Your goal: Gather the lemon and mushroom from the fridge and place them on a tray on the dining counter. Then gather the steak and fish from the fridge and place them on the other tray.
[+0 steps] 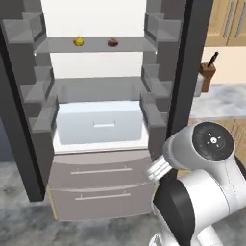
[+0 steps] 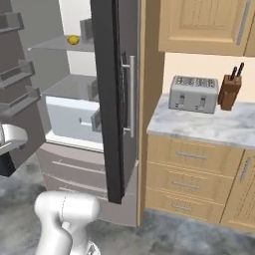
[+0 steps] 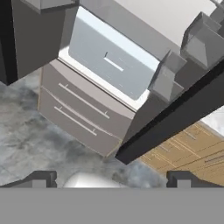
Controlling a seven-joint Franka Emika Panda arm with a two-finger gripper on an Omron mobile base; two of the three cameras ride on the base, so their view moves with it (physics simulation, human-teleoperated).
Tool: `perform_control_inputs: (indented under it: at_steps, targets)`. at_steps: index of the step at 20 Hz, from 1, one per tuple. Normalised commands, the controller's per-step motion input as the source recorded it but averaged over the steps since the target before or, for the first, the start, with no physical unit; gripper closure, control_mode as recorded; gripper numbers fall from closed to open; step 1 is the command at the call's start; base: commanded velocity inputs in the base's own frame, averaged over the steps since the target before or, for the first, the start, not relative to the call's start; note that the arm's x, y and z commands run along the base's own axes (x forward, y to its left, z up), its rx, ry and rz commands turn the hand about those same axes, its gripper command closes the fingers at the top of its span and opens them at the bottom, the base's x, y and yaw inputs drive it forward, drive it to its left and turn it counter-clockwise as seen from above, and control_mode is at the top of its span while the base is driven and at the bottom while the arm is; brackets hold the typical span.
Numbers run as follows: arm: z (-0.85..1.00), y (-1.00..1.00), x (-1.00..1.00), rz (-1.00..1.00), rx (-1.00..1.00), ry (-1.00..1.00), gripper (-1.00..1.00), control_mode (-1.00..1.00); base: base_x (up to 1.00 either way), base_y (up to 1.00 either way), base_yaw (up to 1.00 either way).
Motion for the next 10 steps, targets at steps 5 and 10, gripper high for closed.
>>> perform_control_inputs:
  at_steps: [5,10]
  targets:
    - [0.0,0.0,0.0,0.0,0.0,0.0,-1.0,1.0,0.58,0.38,-0.04]
    - [0.0,0.0,0.0,0.0,0.0,0.0,-1.0,1.0,-0.03,0.26,-0.05]
